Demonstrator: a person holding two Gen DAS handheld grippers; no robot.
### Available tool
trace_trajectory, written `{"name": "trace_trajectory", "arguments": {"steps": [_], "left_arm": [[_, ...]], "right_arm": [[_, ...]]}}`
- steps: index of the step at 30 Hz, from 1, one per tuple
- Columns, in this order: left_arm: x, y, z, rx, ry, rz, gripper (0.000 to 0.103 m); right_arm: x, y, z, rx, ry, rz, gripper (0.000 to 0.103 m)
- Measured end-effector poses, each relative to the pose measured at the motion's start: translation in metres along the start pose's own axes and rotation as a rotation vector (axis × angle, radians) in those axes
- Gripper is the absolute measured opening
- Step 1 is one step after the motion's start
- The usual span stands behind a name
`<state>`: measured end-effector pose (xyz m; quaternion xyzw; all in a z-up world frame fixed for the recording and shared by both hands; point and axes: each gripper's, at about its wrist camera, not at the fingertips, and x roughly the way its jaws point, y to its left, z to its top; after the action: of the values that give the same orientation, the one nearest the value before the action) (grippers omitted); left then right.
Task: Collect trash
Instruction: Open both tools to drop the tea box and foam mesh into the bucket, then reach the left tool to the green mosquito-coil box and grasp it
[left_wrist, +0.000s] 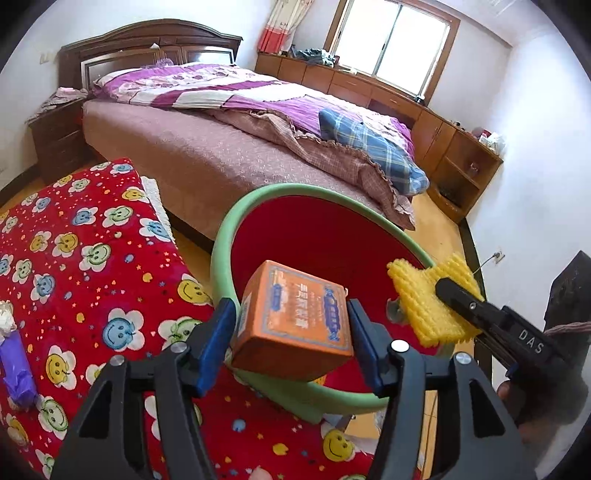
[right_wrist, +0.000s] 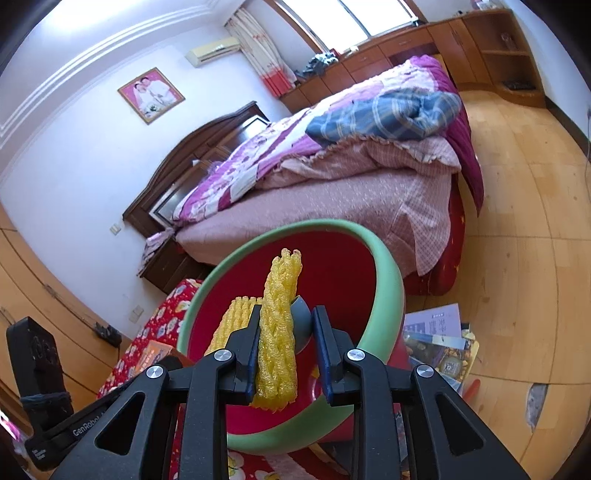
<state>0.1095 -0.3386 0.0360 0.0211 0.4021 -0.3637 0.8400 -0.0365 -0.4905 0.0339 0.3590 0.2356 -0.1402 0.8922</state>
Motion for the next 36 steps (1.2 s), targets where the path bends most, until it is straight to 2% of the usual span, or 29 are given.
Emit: {"name": "trace_trajectory", "arguments": {"steps": [6, 11, 17, 21, 28, 36], "left_arm": [[-0.004, 0.0, 0.004, 0.0, -0.048, -0.021, 0.07], [-0.012, 0.003, 0.005, -0.014, -0.065, -0.025, 0.07], [-0.032, 0.011, 0.003, -0.028, -0.083, -0.01, 0.07], [-0.049, 0.021, -0.002, -0.056, -0.099, -0.002, 0.07], [-0.08, 0.051, -0.012, -0.139, -0.126, 0.055, 0.07], [-0.115, 0.098, -0.023, -0.201, -0.148, 0.182, 0.07]], "right_arm": [[0.007, -0.005, 0.001, 0.009, 0.008, 0.005, 0.03], [0.004, -0.004, 0.001, 0.002, 0.002, 0.005, 0.035], [-0.002, 0.0, 0.001, -0.006, -0.014, -0.008, 0.046], [-0.006, 0.006, -0.002, -0.011, -0.021, -0.029, 0.05], [-0.016, 0.03, -0.008, -0.047, -0.022, 0.002, 0.051], [-0.024, 0.062, -0.017, -0.092, -0.014, 0.037, 0.052]]}}
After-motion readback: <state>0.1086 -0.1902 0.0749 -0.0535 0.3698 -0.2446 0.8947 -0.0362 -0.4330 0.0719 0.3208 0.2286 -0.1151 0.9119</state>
